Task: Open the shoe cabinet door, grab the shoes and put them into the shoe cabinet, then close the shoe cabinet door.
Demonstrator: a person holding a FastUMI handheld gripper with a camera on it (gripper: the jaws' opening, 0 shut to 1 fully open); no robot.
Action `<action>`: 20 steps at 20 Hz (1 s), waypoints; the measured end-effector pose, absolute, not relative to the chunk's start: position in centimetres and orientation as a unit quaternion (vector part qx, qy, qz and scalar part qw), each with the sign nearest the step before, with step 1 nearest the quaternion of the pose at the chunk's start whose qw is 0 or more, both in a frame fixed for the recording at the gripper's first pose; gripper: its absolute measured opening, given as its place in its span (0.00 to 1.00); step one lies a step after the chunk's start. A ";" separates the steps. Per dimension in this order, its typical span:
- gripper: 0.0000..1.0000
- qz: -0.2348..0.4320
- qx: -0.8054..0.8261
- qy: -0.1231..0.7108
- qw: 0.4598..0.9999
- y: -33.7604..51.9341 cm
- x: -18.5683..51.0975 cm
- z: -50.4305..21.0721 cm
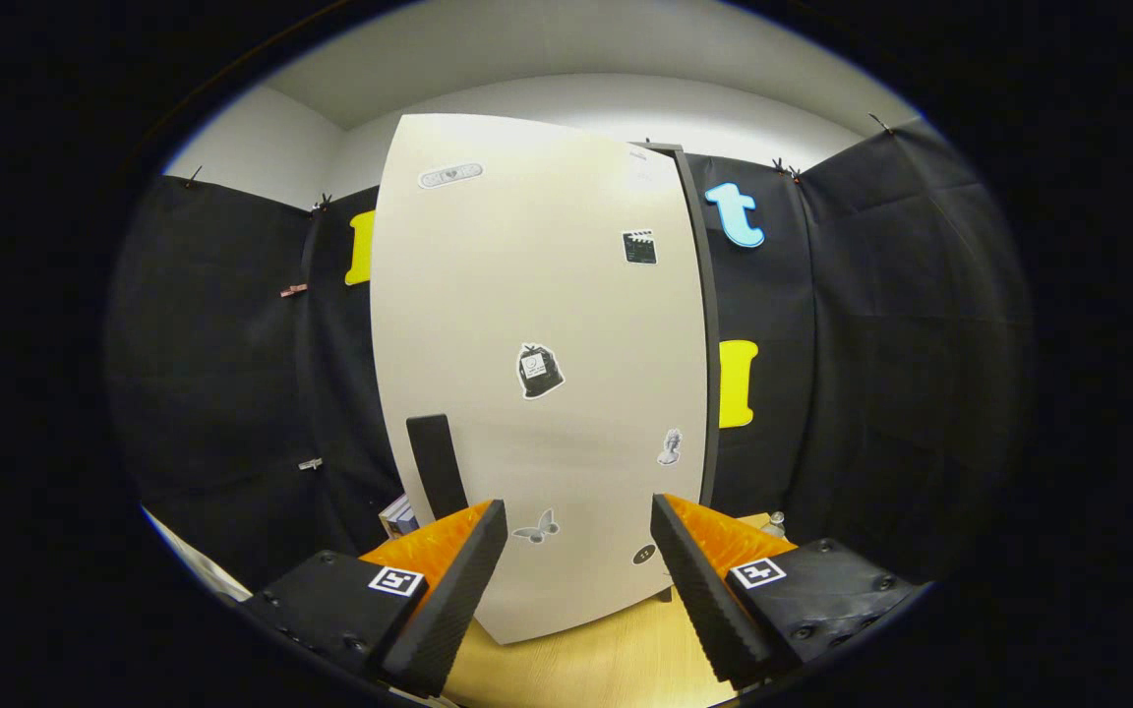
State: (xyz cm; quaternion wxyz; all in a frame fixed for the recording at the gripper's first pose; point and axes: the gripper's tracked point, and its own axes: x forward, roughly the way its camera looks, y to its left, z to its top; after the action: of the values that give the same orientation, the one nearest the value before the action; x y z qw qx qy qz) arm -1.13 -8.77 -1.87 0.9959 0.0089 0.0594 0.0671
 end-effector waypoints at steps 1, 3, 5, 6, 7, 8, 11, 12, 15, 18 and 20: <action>0.97 0.066 0.007 0.060 0.996 -8.7 -1.1 -1.9; 0.97 0.065 0.005 0.063 0.996 -8.6 -1.4 -1.9; 0.97 0.064 0.006 0.063 0.996 -8.5 -1.6 -2.1; 0.97 0.063 0.006 0.063 0.996 -8.5 -1.7 -2.0; 0.97 0.063 0.006 0.063 0.996 -8.5 -1.7 -2.0; 0.97 0.062 0.005 0.064 0.996 -8.4 -1.8 -2.1; 0.97 0.063 0.004 0.064 0.996 -8.4 -2.0 -2.1; 0.97 0.063 0.004 0.065 0.996 -8.4 -2.0 -2.1; 0.97 0.063 0.003 0.068 0.996 -8.4 -2.2 -2.3; 0.97 0.063 0.003 0.071 0.995 -8.4 -2.2 -2.4; 0.97 0.063 0.002 0.072 0.995 -8.4 -2.2 -2.4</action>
State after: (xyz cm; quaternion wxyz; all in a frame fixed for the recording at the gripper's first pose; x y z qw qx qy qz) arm -2.22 -8.43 -2.44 0.9954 0.0023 0.0717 0.0634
